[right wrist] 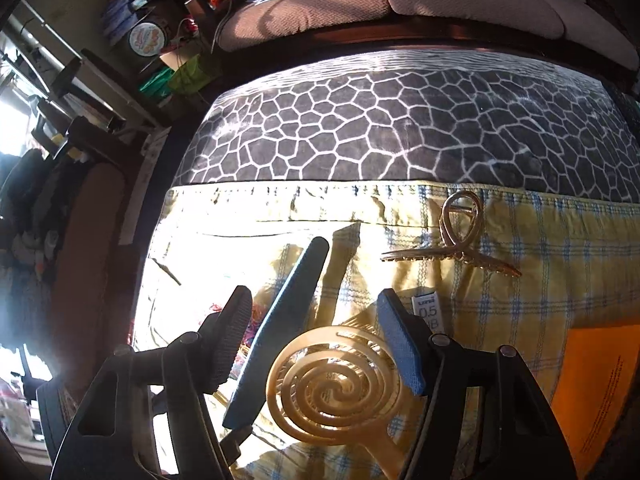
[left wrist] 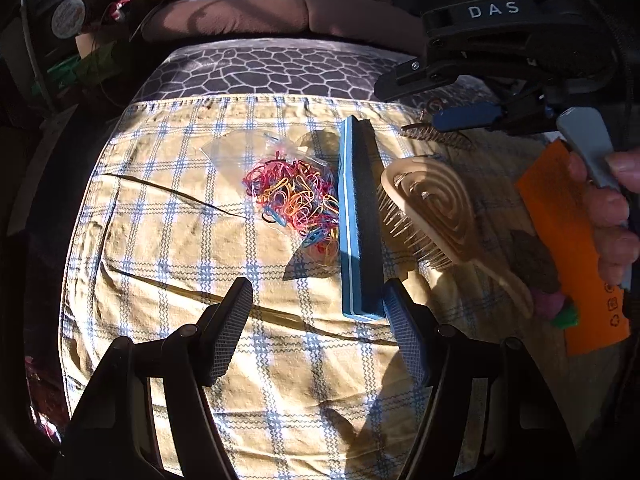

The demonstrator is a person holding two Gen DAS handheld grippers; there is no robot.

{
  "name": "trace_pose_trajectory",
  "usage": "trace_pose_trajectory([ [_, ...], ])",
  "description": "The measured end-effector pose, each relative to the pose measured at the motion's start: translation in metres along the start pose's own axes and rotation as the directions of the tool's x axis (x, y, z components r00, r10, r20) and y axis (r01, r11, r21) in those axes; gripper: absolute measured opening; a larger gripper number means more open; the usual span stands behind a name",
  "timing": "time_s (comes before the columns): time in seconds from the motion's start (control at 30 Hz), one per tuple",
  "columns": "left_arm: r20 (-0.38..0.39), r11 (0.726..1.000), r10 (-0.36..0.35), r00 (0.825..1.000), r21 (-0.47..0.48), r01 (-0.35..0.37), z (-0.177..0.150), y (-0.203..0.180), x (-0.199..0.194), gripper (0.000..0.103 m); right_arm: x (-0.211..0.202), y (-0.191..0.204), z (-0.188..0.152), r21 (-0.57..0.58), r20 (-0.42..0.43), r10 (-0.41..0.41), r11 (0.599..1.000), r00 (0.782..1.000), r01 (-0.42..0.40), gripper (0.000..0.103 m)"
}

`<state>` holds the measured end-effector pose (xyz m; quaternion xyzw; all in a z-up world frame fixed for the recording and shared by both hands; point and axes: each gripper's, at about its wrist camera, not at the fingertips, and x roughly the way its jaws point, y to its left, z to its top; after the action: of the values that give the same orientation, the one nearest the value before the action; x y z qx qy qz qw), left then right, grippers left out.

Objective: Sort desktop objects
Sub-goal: 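Close the right tool on the dark blue comb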

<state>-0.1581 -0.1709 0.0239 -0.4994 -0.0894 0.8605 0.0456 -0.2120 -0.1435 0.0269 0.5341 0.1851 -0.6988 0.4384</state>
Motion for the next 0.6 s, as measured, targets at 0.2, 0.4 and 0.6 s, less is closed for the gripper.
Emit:
trace_pose_trajectory([
  [0.2, -0.006, 0.999, -0.040, 0.999, -0.019, 0.040, 0.000, 0.003, 0.007, 0.064, 0.031, 0.004, 0.007, 0.016, -0.054, 0.026, 1.000, 0.998, -0.025, 0.067],
  [0.4, 0.000, 0.998, -0.047, 0.999, -0.028, 0.047, 0.000, 0.003, 0.012, 0.053, 0.054, 0.008, 0.004, 0.008, -0.097, 0.011, 1.000, 0.995, -0.011, 0.059],
  [0.6, 0.009, 0.995, -0.089, 0.996, -0.049, 0.090, -0.002, 0.006, 0.013, 0.028, 0.062, 0.010, -0.001, 0.042, -0.130, 0.057, 0.998, 0.990, -0.051, 0.028],
])
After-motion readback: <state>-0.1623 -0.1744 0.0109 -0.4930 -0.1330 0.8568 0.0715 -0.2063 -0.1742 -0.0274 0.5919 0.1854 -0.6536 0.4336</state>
